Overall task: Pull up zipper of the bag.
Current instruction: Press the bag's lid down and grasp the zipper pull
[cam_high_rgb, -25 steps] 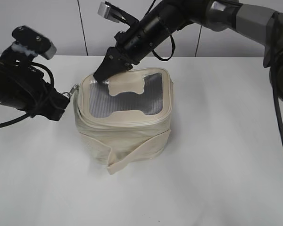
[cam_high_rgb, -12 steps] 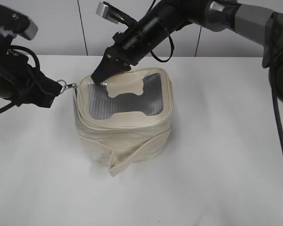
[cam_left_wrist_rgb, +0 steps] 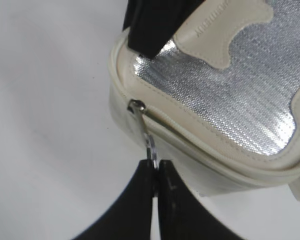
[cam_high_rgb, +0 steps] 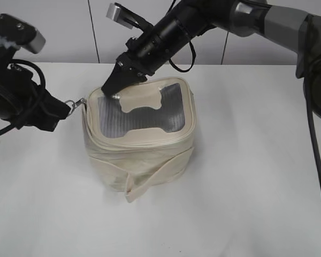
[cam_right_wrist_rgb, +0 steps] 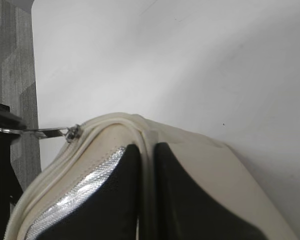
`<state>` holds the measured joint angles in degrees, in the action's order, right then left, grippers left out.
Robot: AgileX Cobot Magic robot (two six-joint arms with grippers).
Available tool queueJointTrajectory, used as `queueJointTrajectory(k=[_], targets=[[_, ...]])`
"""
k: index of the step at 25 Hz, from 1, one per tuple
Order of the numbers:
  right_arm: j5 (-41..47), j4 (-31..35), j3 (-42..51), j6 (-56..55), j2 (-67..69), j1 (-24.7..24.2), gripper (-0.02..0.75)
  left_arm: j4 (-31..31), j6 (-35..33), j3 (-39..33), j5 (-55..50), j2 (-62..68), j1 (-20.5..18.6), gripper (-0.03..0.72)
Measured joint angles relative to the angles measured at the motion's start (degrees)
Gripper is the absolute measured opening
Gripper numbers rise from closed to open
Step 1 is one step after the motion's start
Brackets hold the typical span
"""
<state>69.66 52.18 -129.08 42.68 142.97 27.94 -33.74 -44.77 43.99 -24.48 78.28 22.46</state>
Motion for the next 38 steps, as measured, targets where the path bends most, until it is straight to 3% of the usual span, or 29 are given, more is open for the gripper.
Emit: queueJointTrajectory(k=[6, 17, 30, 38], targets=[[-0.8, -0.2, 0.0, -0.6, 0.0, -0.4, 0.063, -0.1, 0.0, 1.3, 8.3, 0.1, 0.0, -0.008], [-2.4, -0.4, 0.0, -0.6, 0.0, -0.7, 0.062, -1.6, 0.0, 9.4, 13.1, 9.5, 0.1, -0.008], [-2.7, 0.0, 0.0, -0.6, 0.0, -1.0, 0.058, 0.4, 0.0, 14.1, -4.6, 8.6, 0.0, -0.008], [-0.2, 1.3, 0.0, -1.5, 0.0, 0.0, 0.058, 5.0, 4.4, 6.7, -10.0, -0.9, -3.8, -0.008]])
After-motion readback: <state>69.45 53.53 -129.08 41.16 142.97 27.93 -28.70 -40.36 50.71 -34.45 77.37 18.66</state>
